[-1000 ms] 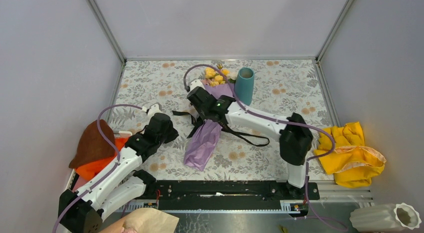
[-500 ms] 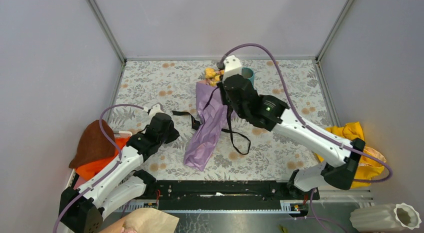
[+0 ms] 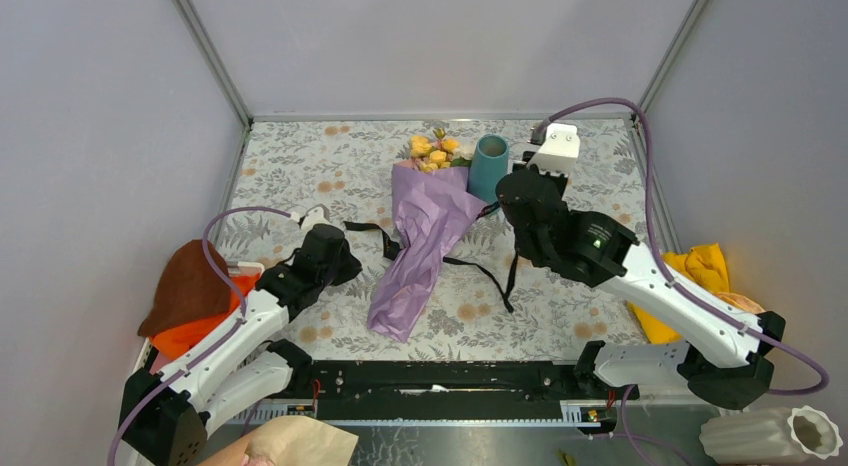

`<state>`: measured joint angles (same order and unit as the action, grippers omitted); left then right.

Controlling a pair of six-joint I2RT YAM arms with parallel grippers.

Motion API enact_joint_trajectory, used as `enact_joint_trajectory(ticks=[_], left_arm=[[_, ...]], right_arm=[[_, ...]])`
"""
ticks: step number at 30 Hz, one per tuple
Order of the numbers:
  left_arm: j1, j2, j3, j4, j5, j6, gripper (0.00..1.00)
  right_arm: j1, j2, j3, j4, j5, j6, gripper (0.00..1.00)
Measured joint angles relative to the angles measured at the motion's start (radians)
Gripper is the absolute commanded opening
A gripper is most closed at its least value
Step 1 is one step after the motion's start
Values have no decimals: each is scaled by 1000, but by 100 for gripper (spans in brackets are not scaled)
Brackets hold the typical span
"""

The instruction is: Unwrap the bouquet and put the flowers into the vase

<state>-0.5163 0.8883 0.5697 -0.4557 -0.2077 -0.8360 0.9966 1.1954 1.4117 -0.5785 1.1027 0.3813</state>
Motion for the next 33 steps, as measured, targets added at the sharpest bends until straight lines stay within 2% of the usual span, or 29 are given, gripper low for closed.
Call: enact_joint_trajectory(ticks=[3, 5, 10, 14, 18, 22, 27, 33], left_arm=[[0, 0, 0, 1, 2, 0, 0], [0, 0, 0, 3, 3, 0, 0], [0, 1, 0, 7, 7, 0, 0], [0, 6, 0, 8, 11, 0, 0], [0, 6, 0, 7, 13, 0, 0], [0, -5, 20, -18, 6, 1, 0], [0, -69, 99, -77, -30, 13, 0], [0, -113, 164, -122, -79, 23, 0]], right_arm=[[0, -26, -5, -50, 76, 40, 57], [0, -35, -5, -78, 121, 53, 62], [0, -38, -5, -114, 169, 60, 63], [0, -37, -12, -70, 119, 10, 63], [0, 2, -20, -32, 0, -10, 62], [0, 112, -32, -26, -153, 35, 66], [0, 180, -169, 32, -379, 87, 66], [-1, 276, -180, 58, -484, 115, 64]])
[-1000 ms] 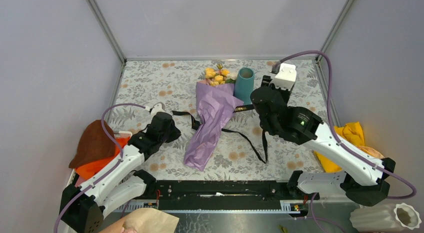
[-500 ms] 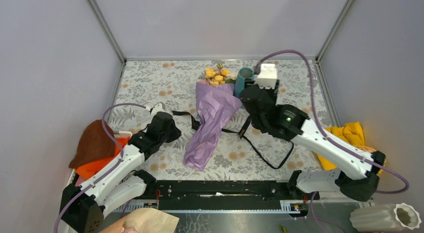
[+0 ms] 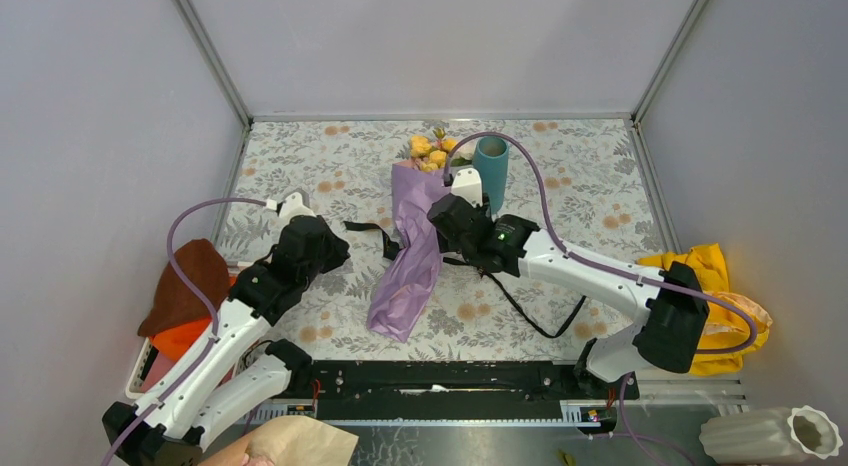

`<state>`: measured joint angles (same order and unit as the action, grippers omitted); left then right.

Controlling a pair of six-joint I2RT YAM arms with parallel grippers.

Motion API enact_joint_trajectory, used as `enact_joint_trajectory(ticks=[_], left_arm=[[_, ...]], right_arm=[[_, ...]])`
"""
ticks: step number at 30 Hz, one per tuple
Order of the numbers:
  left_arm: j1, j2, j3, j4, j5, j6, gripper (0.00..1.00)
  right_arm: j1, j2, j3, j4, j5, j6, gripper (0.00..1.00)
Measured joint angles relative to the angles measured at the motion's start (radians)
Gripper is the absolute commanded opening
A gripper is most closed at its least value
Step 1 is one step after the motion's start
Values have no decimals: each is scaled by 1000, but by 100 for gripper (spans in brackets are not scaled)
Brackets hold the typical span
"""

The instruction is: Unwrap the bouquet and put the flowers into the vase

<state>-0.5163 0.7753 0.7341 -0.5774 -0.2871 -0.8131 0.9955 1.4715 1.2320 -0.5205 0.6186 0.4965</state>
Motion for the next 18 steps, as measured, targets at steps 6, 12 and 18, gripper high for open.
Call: enact_joint_trajectory(ticks=[6, 12, 18], left_arm=[[0, -15, 0, -44, -26, 0, 1], [0, -16, 0, -58, -35, 1, 0], [0, -17, -2, -67, -36, 1, 1]], right_arm=[[-50, 9, -15, 49, -92, 35, 61], [-150, 18, -106, 144, -233, 70, 59], [-167, 80, -104, 196, -305, 83, 51]])
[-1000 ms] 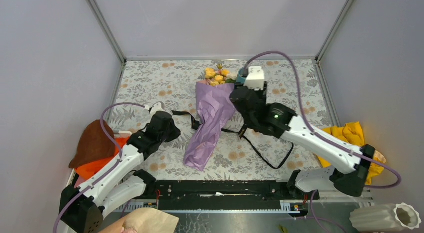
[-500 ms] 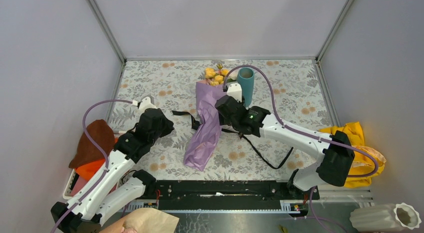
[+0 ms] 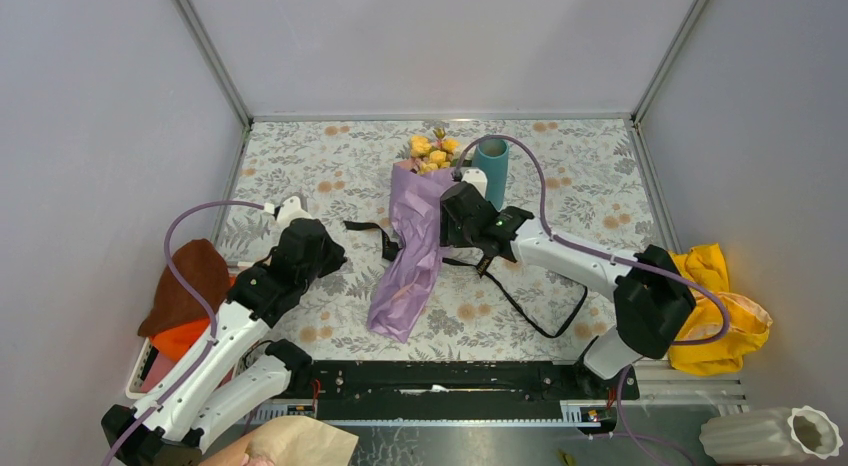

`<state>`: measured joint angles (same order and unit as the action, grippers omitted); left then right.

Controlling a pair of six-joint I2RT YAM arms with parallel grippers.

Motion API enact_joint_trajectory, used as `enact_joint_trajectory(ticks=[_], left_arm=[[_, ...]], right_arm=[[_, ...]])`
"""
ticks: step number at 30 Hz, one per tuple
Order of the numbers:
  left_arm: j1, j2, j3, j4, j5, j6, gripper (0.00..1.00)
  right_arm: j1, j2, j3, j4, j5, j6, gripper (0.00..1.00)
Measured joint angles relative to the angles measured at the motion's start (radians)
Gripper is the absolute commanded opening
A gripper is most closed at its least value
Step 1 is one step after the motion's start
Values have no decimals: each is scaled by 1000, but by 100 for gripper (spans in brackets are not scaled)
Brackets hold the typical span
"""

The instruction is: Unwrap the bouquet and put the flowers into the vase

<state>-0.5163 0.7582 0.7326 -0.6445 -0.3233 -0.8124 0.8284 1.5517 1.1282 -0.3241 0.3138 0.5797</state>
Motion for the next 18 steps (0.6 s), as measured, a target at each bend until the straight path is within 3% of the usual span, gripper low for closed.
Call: enact_joint_trajectory(ticks=[3, 5, 6, 18], left_arm=[[0, -1, -6, 0, -1, 0, 1], [0, -1, -10, -1, -2, 0, 1], [0, -1, -11, -2, -3, 0, 0], [0, -8, -11, -5, -8, 0, 1]], right_arm=[[-4, 47, 9, 28, -34, -1, 30], [-5, 77, 20, 46, -55, -5, 5], [-7, 93, 29, 54, -71, -11, 0], [-11, 244, 368, 97, -249, -143, 0]])
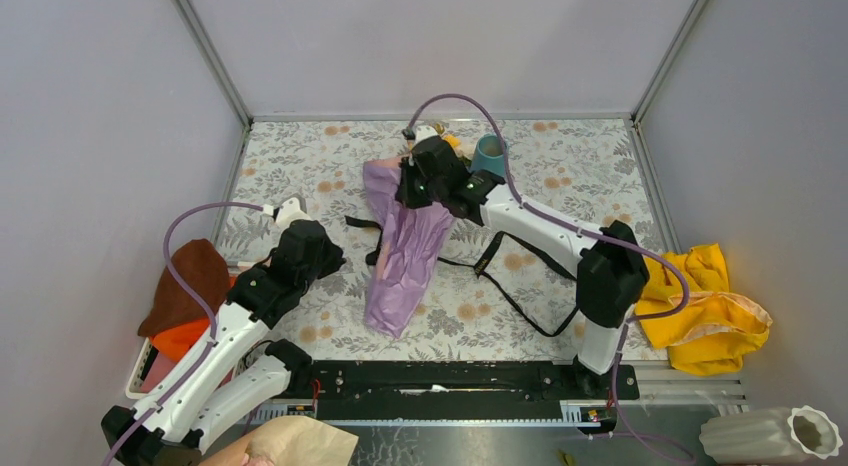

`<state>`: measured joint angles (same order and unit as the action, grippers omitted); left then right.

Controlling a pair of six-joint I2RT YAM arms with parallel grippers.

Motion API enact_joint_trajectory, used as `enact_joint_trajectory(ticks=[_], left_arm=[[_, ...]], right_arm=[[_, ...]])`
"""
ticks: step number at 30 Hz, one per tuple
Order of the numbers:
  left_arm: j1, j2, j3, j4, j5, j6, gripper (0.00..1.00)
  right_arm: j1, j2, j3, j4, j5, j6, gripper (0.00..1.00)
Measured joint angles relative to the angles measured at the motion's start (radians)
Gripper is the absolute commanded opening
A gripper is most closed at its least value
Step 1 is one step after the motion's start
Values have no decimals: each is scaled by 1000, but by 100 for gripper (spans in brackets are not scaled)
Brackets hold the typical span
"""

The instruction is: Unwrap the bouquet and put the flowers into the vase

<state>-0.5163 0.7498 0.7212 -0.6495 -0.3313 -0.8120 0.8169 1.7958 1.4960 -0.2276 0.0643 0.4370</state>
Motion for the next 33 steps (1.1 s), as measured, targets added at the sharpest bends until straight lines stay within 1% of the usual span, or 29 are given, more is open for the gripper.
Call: enact_joint_trajectory(ticks=[4, 9, 10, 15, 16, 18, 19, 21, 24, 26, 28, 30, 33], left_arm=[[0, 0, 4, -6, -13, 0, 1], [0, 0, 42, -21, -34, 1, 1], [0, 2, 56, -25, -38, 3, 1], [0, 22, 134, -27, -54, 14, 1], [0, 26, 147, -27, -55, 14, 2], [0, 26, 158, -26, -57, 14, 2], [0, 26, 160, -26, -58, 14, 2], [0, 26, 161, -28, -59, 14, 2], [0, 31, 161, -30, -59, 14, 2], [0, 42, 161, -31, -58, 13, 2], [0, 61, 161, -30, -55, 13, 1], [0, 83, 161, -28, -46, 13, 1], [0, 105, 157, -16, -28, 13, 1]], right_arm=[[0, 99, 148, 40, -137, 0, 0], [7, 303, 329, 52, -307, 19, 0], [10, 356, 377, 48, -343, 23, 3], [37, 530, 529, 0, -438, 31, 33], [44, 551, 547, -11, -455, 32, 38], [55, 577, 565, -35, -478, 32, 43], [59, 581, 566, -46, -482, 29, 48], [64, 580, 566, -75, -484, 18, 54], [65, 561, 554, -87, -455, -12, 57], [65, 520, 517, -103, -408, -39, 59], [65, 448, 463, -128, -340, -68, 63], [65, 343, 401, -150, -244, -96, 65], [65, 196, 330, -158, -101, -125, 65]])
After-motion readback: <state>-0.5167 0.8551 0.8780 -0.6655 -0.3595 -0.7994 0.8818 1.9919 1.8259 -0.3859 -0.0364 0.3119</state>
